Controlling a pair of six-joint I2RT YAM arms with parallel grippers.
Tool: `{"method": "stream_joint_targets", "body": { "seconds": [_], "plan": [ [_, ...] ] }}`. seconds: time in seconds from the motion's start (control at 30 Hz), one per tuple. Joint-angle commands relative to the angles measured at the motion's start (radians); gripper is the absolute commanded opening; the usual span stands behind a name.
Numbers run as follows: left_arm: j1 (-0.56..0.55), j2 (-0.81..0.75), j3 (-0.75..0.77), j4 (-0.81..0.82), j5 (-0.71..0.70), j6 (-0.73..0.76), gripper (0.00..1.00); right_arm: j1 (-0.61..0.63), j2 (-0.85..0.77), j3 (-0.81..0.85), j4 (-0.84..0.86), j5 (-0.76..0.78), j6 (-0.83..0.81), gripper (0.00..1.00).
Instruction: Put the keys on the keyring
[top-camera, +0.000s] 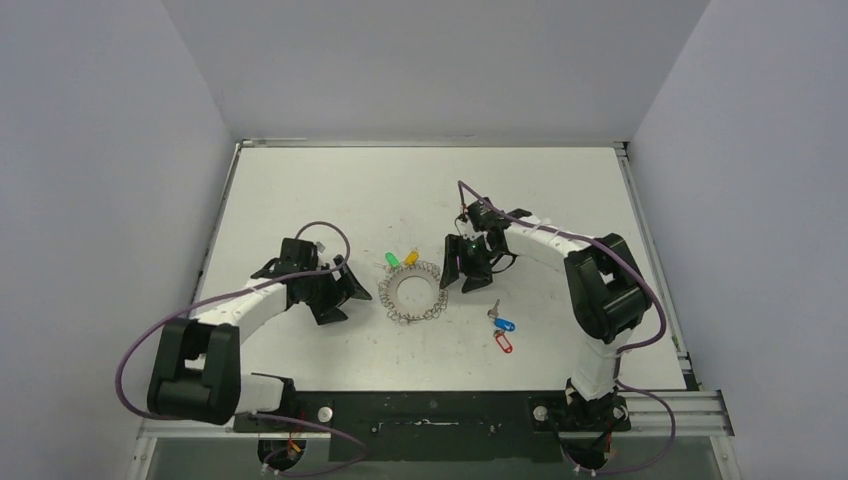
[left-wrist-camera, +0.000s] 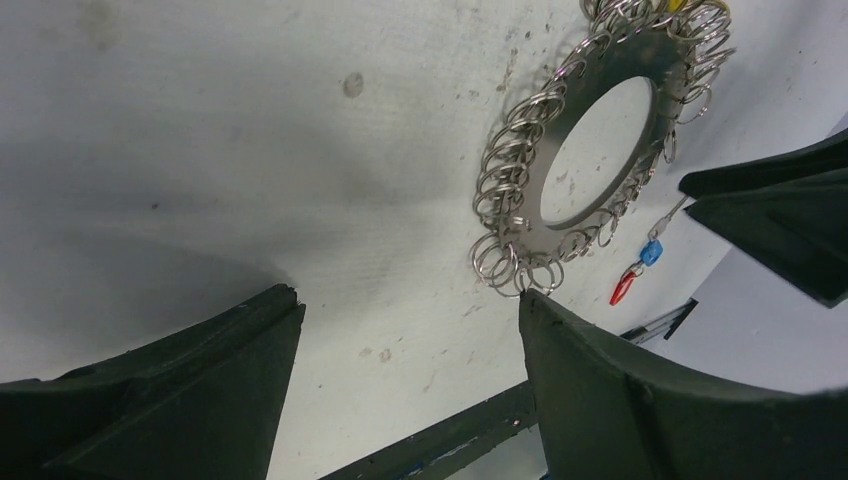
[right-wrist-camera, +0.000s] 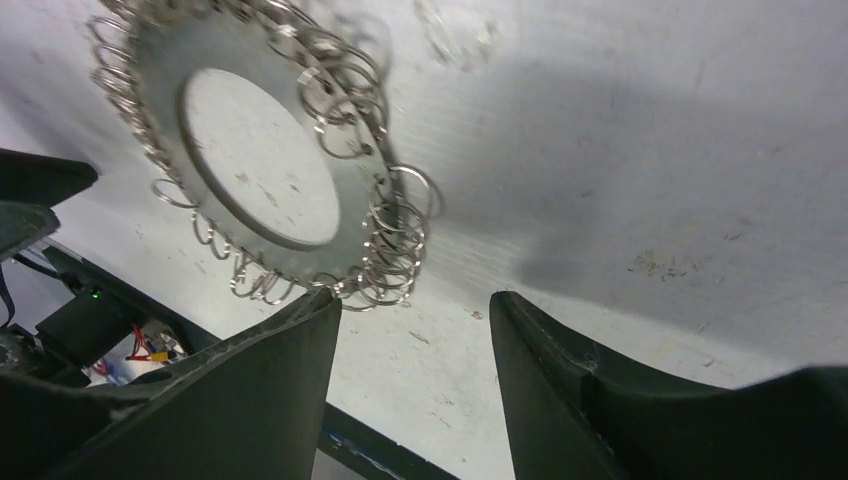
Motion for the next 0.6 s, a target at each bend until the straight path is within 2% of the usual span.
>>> {"method": "stream_joint_targets", "body": {
  "seconds": [0.0, 0.17, 0.37, 0.57],
  "plan": [
    [-0.033, 0.114, 0.099, 0.137, 0.069, 0.004, 0.76, -0.001, -0.045, -0.100, 0.112, -0.056, 0.093, 0.57],
    [-0.080, 0.263, 0.175, 0.157, 0.060, 0.015, 0.69, -0.001, -0.013, -0.111, 0.142, -0.071, 0.110, 0.52],
    [-0.142, 0.388, 0.271, 0.097, 0.022, 0.029, 0.58, -0.002, 0.059, -0.028, 0.124, -0.071, 0.095, 0.32],
    [-0.225, 0.408, 0.278, 0.086, 0.000, 0.009, 0.50, -0.003, 0.094, 0.022, 0.097, -0.071, 0.078, 0.15]
  ]
}}
